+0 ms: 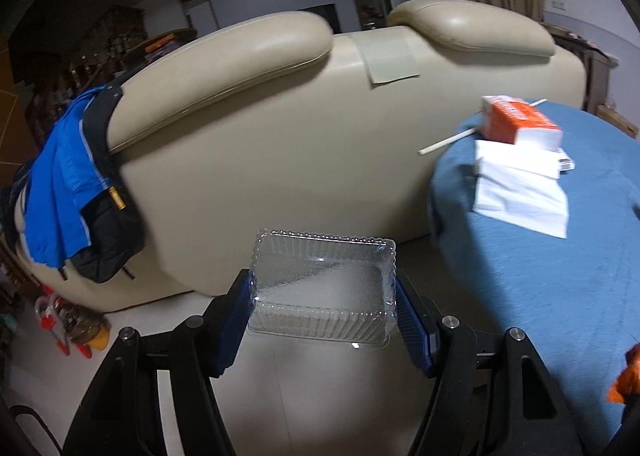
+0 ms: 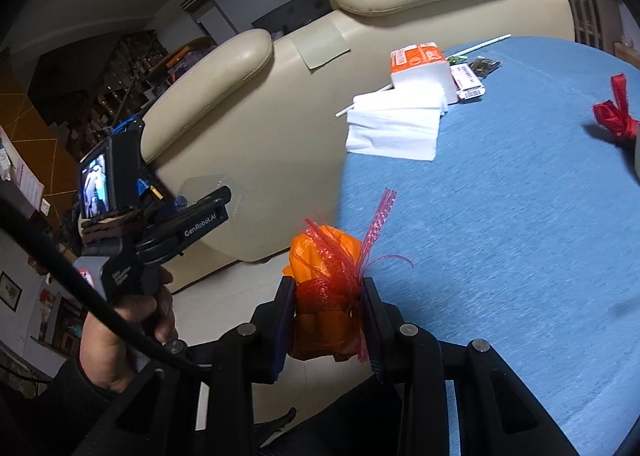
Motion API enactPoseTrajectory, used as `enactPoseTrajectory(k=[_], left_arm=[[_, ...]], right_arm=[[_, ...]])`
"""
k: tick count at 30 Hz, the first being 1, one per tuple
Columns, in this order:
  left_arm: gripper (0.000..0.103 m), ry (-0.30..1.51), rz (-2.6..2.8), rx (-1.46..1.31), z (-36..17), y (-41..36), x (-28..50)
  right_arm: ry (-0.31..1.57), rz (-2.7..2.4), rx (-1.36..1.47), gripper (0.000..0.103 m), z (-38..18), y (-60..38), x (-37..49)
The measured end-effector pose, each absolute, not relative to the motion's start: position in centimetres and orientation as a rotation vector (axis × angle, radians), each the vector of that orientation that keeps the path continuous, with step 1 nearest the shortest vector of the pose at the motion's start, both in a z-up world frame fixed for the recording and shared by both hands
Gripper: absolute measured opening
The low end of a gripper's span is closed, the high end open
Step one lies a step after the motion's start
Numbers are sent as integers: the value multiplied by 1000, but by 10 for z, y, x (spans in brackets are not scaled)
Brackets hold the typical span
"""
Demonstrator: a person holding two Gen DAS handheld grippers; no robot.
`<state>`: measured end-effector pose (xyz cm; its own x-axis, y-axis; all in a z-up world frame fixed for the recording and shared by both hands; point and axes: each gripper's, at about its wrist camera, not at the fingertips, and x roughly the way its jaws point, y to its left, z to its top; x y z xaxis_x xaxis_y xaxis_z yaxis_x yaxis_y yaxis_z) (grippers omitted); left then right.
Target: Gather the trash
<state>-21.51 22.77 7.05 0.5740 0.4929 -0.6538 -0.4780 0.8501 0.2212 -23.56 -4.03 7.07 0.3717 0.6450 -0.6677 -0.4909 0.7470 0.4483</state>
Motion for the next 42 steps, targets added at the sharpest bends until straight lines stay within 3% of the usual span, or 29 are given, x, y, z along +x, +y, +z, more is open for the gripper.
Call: enactPoseTrajectory(k=[42], left_arm=[[69,747,713,4,86,252,-250]], right_arm=[[939,860,213,34,75,-15,-251]])
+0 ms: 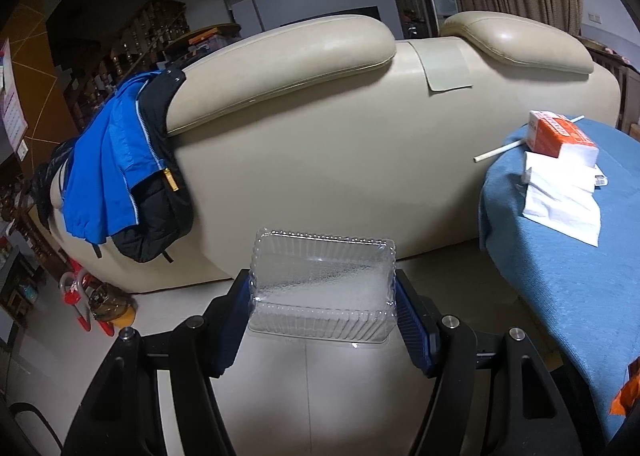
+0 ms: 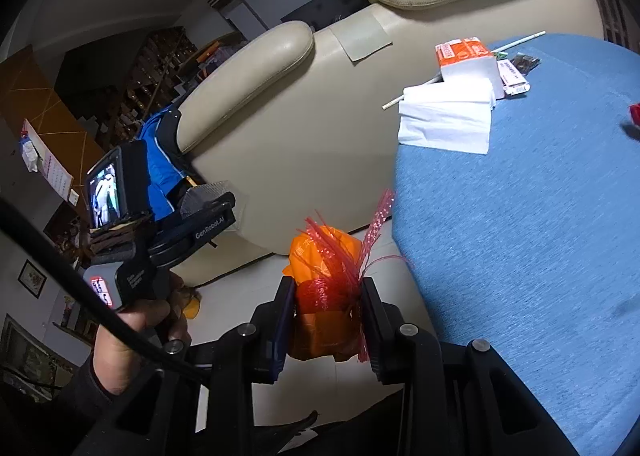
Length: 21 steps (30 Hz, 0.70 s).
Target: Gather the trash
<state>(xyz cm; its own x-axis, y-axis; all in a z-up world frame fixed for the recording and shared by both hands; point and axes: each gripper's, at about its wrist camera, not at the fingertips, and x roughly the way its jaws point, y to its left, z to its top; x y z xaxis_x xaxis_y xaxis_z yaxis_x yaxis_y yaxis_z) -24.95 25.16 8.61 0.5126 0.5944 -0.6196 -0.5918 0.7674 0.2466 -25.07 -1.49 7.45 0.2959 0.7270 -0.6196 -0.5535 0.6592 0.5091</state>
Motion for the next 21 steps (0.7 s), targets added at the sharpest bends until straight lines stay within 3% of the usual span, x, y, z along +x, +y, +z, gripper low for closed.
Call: enactPoseTrajectory(k=[21], left_arm=[[69,746,724,1,88,253,-253]], right_arm=[[942,865,233,34,72,-18,-253]])
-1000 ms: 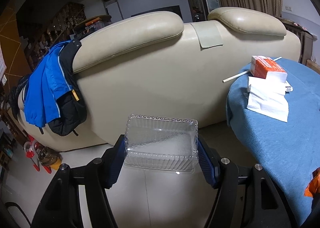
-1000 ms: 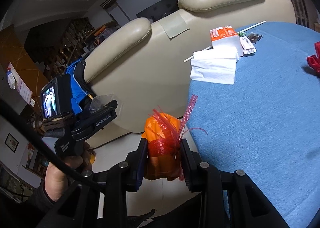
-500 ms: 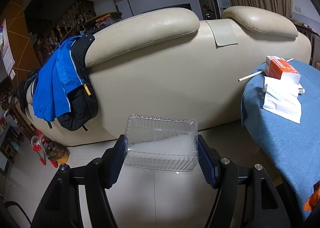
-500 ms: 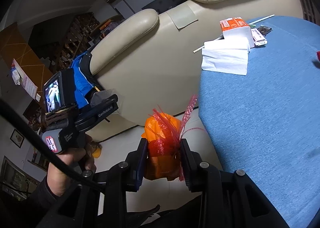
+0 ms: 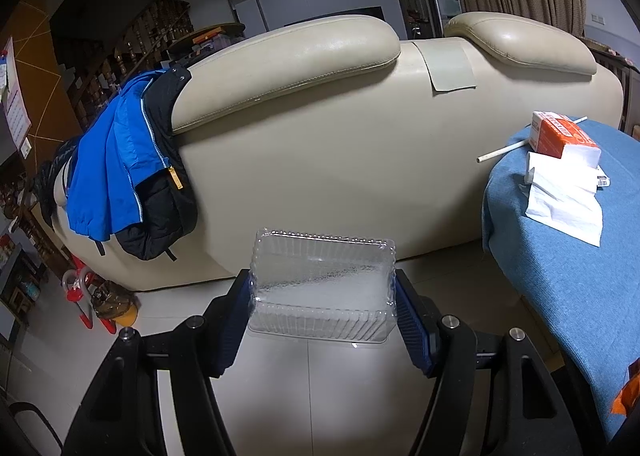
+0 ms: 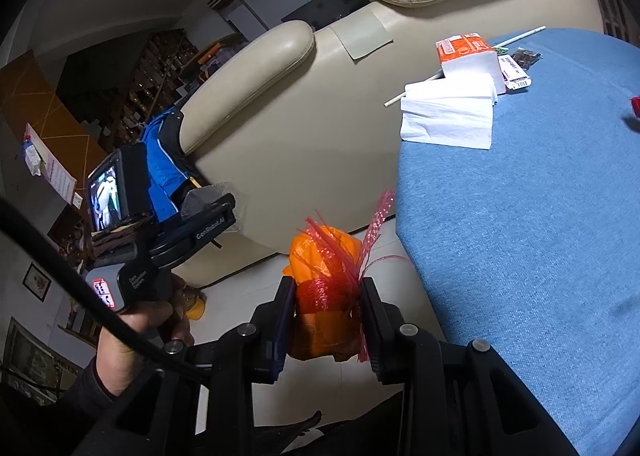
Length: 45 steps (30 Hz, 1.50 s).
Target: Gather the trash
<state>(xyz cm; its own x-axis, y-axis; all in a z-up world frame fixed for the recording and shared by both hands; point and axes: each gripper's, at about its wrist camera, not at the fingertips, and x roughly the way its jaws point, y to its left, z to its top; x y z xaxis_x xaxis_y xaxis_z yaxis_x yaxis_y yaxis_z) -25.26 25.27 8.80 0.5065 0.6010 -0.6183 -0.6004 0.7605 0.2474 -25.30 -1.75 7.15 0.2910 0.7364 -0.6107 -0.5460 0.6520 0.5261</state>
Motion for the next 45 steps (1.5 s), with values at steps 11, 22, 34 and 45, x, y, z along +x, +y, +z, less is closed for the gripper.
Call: enactPoseTrajectory(k=[11,22,34,45], left_arm=[[69,737,711,0,92,250,-254],[69,703,642,38,104,227,-246],[69,687,214,146,106,84,-206],[69,663,-391,284,126,-107,-203]], right_arm=[[891,779,274,34,83,-37,-240],[821,771,288,34,104,-45,-229],[771,503,346,34,97,-149,-252],[726,-124,491,34,72,-355,-347]])
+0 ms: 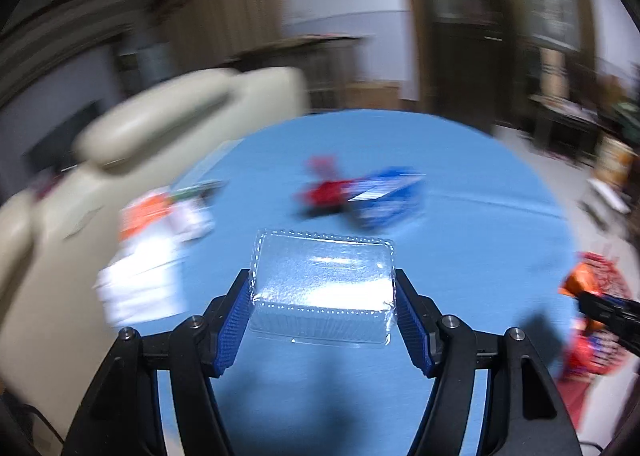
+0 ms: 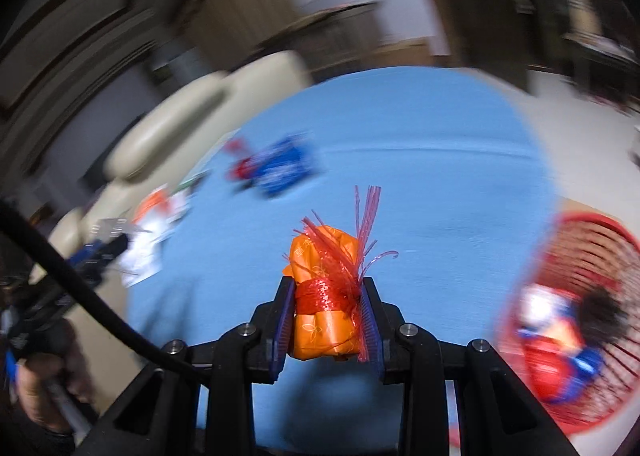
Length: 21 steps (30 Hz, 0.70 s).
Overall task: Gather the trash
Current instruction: 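Carry the container and orange mesh bag over the red basket and open both tools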
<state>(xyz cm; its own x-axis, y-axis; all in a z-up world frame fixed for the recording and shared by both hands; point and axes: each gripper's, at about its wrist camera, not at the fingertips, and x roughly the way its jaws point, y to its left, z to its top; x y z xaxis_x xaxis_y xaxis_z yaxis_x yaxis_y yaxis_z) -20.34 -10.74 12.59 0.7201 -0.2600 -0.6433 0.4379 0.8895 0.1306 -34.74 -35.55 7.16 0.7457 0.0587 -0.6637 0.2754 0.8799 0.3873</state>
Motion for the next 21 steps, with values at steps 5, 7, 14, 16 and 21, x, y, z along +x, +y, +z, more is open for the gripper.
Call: enactPoseTrajectory(k=[5,7,14,16,21], left_arm=[[69,671,-668,352,123,-206,-232],[69,660,-758,379,124,-240,-244],[69,724,-988,423,112,-325,-270],[69,750,-1036,430,109,-345,-279],[73,799,-1119,463,94,-381,-284]], right_arm=[[741,-404,557,34,48,-440,-402],[744,-482,576,34,41,-462,-420],[802,-623,645,41,17,-508,-447],[808,-638,675,76,11,-516,-450],[737,-707,716,80,14,-532,-470]])
